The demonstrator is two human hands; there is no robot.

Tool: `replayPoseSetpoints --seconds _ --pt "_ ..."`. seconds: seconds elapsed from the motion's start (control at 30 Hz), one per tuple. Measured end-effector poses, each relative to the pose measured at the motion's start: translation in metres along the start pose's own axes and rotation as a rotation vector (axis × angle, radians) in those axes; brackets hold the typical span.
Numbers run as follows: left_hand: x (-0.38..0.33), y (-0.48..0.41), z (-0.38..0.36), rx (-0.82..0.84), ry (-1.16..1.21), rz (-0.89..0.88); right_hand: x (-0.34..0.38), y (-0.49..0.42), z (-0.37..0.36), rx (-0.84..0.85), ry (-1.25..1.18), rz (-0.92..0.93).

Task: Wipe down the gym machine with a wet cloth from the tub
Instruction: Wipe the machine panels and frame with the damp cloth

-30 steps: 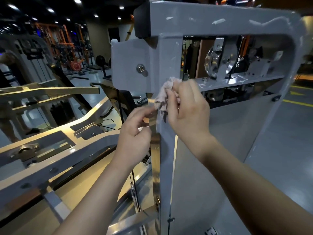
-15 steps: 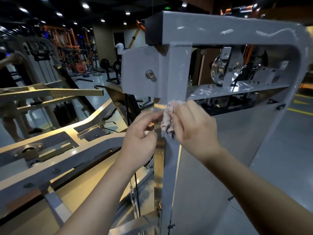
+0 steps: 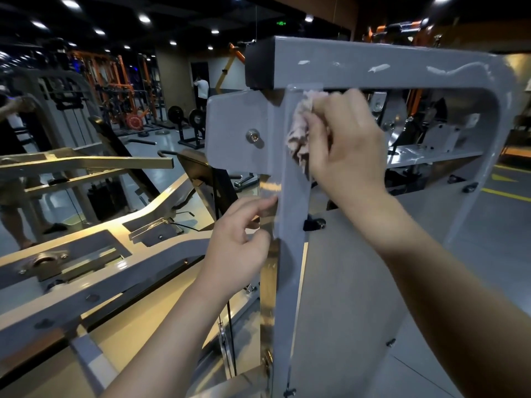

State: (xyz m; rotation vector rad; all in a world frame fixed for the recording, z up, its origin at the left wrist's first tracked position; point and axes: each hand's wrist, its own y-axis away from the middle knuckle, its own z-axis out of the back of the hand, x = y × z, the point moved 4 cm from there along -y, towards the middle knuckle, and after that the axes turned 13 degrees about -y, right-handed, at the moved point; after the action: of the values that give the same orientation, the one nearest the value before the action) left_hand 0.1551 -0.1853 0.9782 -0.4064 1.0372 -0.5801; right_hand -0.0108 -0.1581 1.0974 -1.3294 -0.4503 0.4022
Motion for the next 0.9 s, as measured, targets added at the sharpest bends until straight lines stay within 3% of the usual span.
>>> replayPoseSetpoints --seconds 0.1,0.23,0.4,0.53,0.67,0.8,0.9 --pt "0.0 0.0 -0.001 -0.02 0.004 0.004 0.004 0.002 -0.005 -0.062 -0.047 -0.096" --pt "0.0 -0.001 -0.001 -0.043 -0.01 -0.015 0.006 0.036 -0.008 0.134 0.01 0.035" --pt "0.001 -0.001 -0.003 -0.048 0.025 0.003 0.005 -0.011 -0.004 -0.081 -0.049 -0.131" --pt "0.001 -0.002 -0.003 -0.037 0.039 0.021 0.007 0.005 -0.01 0.002 -0.031 -0.008" --pt "0.001 -0.001 -0.002 -0.042 0.04 0.008 0.006 -0.004 -0.006 -0.101 -0.098 -0.136" --pt "0.003 -0.001 -0.004 -0.046 0.048 0.016 0.011 -0.006 -0.008 -0.069 -0.055 -0.089" --pt "0.002 -0.001 -0.002 -0.043 0.031 -0.001 0.004 -0.005 -0.007 -0.143 -0.16 -0.238"
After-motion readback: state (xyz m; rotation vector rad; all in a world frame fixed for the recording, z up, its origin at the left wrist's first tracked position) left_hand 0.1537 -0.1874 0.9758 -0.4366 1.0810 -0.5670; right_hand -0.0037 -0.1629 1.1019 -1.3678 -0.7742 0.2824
